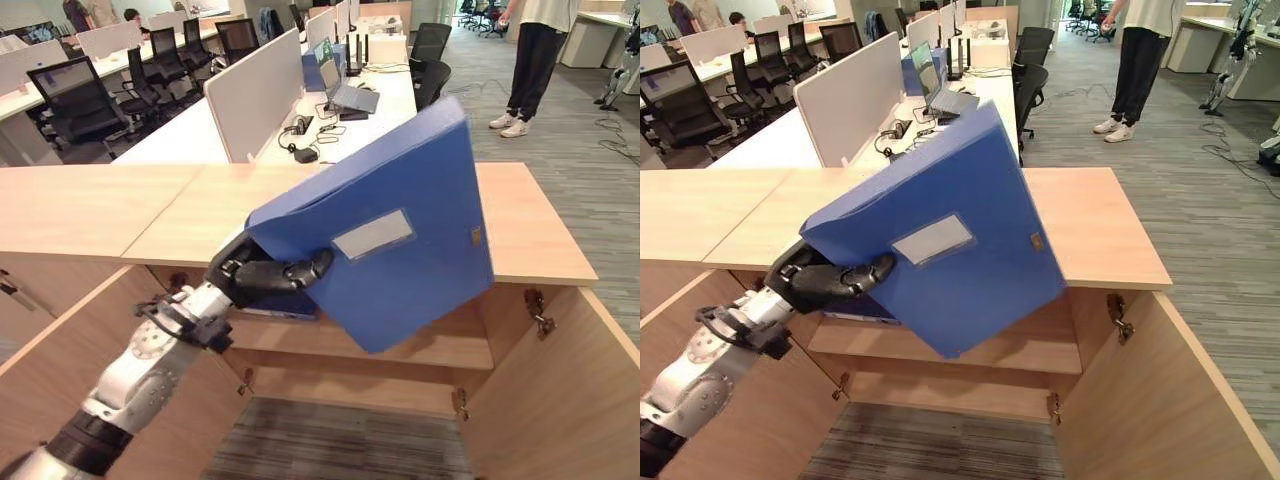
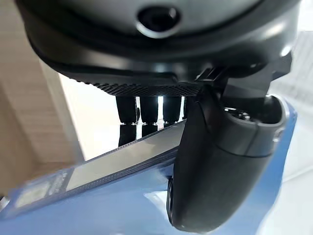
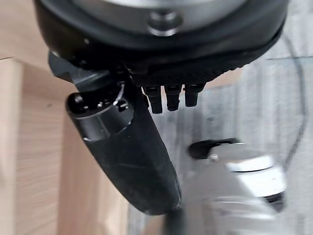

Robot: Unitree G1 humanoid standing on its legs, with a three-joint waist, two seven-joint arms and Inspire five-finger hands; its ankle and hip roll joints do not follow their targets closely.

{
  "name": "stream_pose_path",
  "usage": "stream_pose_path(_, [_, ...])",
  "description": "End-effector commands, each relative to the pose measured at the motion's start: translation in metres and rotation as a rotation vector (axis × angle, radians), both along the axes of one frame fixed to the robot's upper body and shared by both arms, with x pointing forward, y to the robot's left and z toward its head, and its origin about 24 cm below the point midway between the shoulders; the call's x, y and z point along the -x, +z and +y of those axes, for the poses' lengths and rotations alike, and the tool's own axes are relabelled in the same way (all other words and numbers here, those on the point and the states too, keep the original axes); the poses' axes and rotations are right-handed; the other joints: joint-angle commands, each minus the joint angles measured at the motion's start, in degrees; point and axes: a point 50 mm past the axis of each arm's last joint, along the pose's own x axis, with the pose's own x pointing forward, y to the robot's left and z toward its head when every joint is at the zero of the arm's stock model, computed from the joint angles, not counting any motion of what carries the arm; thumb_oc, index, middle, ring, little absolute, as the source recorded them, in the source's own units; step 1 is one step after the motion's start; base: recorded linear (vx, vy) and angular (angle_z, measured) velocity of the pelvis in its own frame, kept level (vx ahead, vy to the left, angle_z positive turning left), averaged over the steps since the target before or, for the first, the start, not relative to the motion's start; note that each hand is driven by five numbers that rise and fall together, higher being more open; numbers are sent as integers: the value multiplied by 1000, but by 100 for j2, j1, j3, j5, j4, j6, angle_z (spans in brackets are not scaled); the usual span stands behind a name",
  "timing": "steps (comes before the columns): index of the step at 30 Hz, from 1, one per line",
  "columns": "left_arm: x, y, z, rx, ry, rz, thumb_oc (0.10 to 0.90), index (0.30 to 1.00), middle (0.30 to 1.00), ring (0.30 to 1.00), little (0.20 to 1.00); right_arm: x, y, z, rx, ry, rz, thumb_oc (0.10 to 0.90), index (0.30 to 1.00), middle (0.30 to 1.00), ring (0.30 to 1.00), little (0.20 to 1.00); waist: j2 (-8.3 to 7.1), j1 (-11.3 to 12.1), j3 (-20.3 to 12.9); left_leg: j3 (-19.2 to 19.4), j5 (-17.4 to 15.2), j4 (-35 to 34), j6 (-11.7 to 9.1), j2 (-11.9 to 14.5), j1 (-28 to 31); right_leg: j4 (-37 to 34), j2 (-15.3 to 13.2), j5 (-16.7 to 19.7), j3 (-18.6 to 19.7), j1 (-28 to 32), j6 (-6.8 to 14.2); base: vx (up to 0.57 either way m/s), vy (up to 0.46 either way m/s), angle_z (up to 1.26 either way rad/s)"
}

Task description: Put the empty folder in the office cabinet

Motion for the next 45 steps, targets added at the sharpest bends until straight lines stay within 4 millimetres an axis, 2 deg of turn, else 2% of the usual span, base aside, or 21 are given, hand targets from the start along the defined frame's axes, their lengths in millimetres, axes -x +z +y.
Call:
stream_pose_path(1, [-9, 64, 5, 19, -73, -268, 400, 300, 300, 300, 300, -37, 10, 0, -32, 21, -135, 800, 900, 900, 900, 900, -188, 74, -7, 288, -724, 0, -38, -140, 660, 243, 54, -554, 34, -93, 353, 0, 0, 0])
stream_pose_path(4, [-8, 67, 11, -59, -89, -258, 400, 300, 300, 300, 300, -43, 13, 4, -47, 51, -165, 800, 900, 900, 900, 900, -197, 98, -19, 289, -719, 0, -48, -134, 629, 253, 48, -543, 25, -130, 367, -2, 0, 1])
stream_pose_path(10, [-8, 70, 10, -112, -147, -247, 400, 300, 300, 300, 300, -39, 8, 11, -67, 97, -125, 800, 900, 900, 900, 900, -207, 146, -41, 273, -726, 0, -43, -158, 595, 236, 32, -517, 12, -139, 384, 0, 0, 0])
stream_pose_path(13, [-9, 69, 13, -125, -118, -255, 400, 300, 300, 300, 300, -40, 8, 12, -71, 99, -124, 800, 900, 900, 900, 900, -211, 156, -36, 279, -730, 0, -41, -165, 588, 243, 28, -511, 7, -152, 388, 0, 0, 0])
stream_pose_path(15, [-9, 67, 21, -155, -55, -270, 400, 300, 300, 300, 300, -50, 14, 11, -79, 80, -184, 800, 900, 900, 900, 900, -214, 161, -31, 279, -730, 0, -39, -173, 582, 244, 23, -508, 8, -162, 395, 0, 0, 0])
stream_pose_path(17, [-7, 63, 32, -215, 7, -273, 400, 300, 300, 300, 300, -85, 45, 1, -139, -7, -439, 800, 900, 900, 900, 900, -220, 138, -9, 292, -731, 0, -39, -177, 567, 248, 10, -506, 13, -180, 404, 3, 11, -2])
stream_pose_path(19, [-6, 59, 35, -222, 20, -261, 400, 300, 300, 300, 300, -98, 65, -4, -196, -55, -581, 800, 900, 900, 900, 900, -222, 111, 0, 296, -731, 0, -39, -177, 563, 250, 7, -506, 11, -190, 408, 3, 17, -9])
stream_pose_path(20, [-5, 54, 41, -231, 39, -241, 400, 300, 300, 300, 300, -113, 92, -10, -285, -100, -752, 800, 900, 900, 900, 900, -234, 79, 11, 300, -726, 0, -40, -166, 556, 260, 3, -513, 5, -205, 413, 2, 19, -8])
stream_pose_path(21, [-4, 51, 44, -245, 53, -229, 400, 300, 300, 300, 300, -118, 108, -14, -305, -109, -845, 800, 900, 900, 900, 900, -229, 55, 6, 305, -731, 0, -40, -168, 548, 270, 5, -519, 1, -222, 418, 0, 0, 0])
stream_pose_path(24, [-3, 46, 51, -257, 80, -217, 400, 300, 300, 300, 300, -129, 138, -20, -328, -79, -982, 800, 900, 900, 900, 900, -233, 32, 1, 305, -732, 0, -35, -170, 535, 286, 1, -522, -6, -237, 418, 1, 11, 4])
stream_pose_path(25, [-2, 41, 57, -266, 112, -206, 400, 300, 300, 300, 300, -137, 165, -26, -322, -27, -1081, 800, 900, 900, 900, 900, -246, 13, -5, 311, -727, 0, -34, -169, 514, 271, -3, -511, -12, -248, 421, 0, 0, 0])
stream_pose_path(26, [-2, 40, 58, -266, 117, -202, 400, 300, 300, 300, 300, -139, 173, -28, -312, -15, -1110, 800, 900, 900, 900, 900, -251, 15, -5, 309, -725, 0, -32, -168, 507, 267, -3, -511, -15, -253, 420, 0, 0, 0])
stream_pose_path(32, [1, 35, 62, -246, 143, -201, 400, 300, 300, 300, 300, -145, 203, -27, -304, 90, -1199, 800, 900, 900, 900, 900, -265, -1, -4, 294, -713, 0, -27, -153, 467, 296, 11, -506, -15, -307, 406, 0, 0, 0])
stream_pose_path(34, [1, 35, 62, -255, 143, -201, 400, 300, 300, 300, 300, -147, 210, -21, -327, 139, -1216, 800, 900, 900, 900, 900, -274, -2, 0, 294, -702, 0, -32, -146, 456, 302, 11, -504, -31, -315, 405, 0, 0, 0])
stream_pose_path(36, [3, 35, 58, -241, 110, -210, 400, 300, 300, 300, 300, -150, 229, -7, -399, 283, -1244, 800, 900, 900, 900, 900, -306, 9, 16, 284, -693, 0, -34, -147, 420, 264, 10, -467, -23, -332, 414, 0, 0, 0])
stream_pose_path(38, [4, 37, 55, -237, 92, -224, 400, 300, 300, 300, 300, -151, 233, 1, -434, 338, -1237, 800, 900, 900, 900, 900, -305, 19, 15, 293, -698, 0, -32, -147, 418, 246, 3, -446, -23, -333, 413, -34, 27, -2])
stream_pose_path(39, [4, 41, 49, -225, 49, -241, 400, 300, 300, 300, 300, -153, 237, 13, -496, 452, -1196, 800, 900, 900, 900, 900, -330, 43, 3, 308, -685, 0, -39, -140, 404, 225, 7, -430, -23, -339, 409, -36, 32, -2])
stream_pose_path(45, [3, 44, 45, -213, 22, -260, 400, 300, 300, 300, 300, -152, 241, 21, -544, 564, -1141, 800, 900, 900, 900, 900, -365, 59, -19, 313, -660, 0, -47, -137, 374, 216, 11, -405, -24, -359, 416, -17, 14, -7])
